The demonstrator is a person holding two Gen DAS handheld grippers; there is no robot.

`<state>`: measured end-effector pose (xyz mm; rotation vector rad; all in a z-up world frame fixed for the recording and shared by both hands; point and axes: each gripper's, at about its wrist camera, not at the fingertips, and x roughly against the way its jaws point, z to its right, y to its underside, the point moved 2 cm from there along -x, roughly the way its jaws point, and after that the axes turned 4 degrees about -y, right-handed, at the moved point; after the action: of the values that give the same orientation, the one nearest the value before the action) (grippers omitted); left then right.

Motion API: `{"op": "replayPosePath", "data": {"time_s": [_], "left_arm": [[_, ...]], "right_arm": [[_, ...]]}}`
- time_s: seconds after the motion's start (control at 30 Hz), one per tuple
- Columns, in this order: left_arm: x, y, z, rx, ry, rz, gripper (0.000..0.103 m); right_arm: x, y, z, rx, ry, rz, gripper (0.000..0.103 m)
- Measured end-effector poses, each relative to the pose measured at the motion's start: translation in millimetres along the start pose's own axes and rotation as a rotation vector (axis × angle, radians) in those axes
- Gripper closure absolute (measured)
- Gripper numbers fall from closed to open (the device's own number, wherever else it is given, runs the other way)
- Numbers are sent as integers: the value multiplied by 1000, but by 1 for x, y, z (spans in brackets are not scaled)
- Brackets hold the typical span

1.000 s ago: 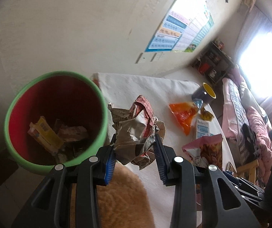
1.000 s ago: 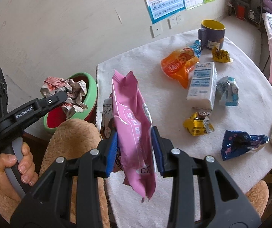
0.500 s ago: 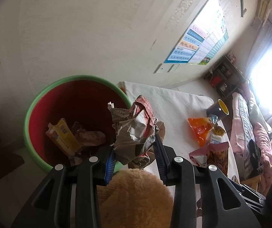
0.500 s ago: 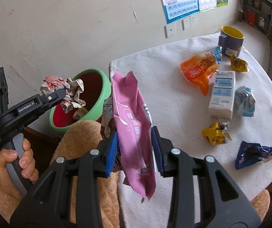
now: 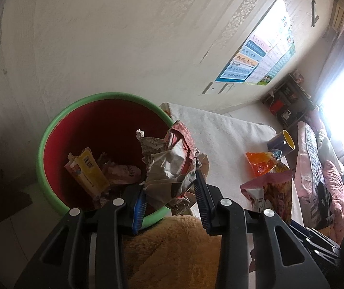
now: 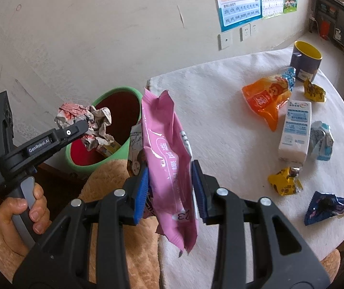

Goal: Collect trash
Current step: 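Carry the crumpled paper and pink packet over the red bucket, then open both grippers over the red bucket to drop both items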

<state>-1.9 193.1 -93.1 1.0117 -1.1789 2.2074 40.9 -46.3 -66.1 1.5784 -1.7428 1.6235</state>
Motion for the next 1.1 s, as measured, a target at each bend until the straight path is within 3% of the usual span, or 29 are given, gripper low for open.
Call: {"op": "replayPosePath", "data": {"time_s": [0.37, 0.7, 1.1], "left_arm": [[1, -12, -34, 64, -48, 29, 68], [-5, -12, -70, 116, -93, 12, 68], [-18, -13, -78, 136, -98, -6, 68]], "right_arm": [[-18, -28, -24, 40, -30, 16, 68], [-60, -53, -65, 98, -80, -8, 68], [-76, -63, -79, 108, -95, -10, 68]]}}
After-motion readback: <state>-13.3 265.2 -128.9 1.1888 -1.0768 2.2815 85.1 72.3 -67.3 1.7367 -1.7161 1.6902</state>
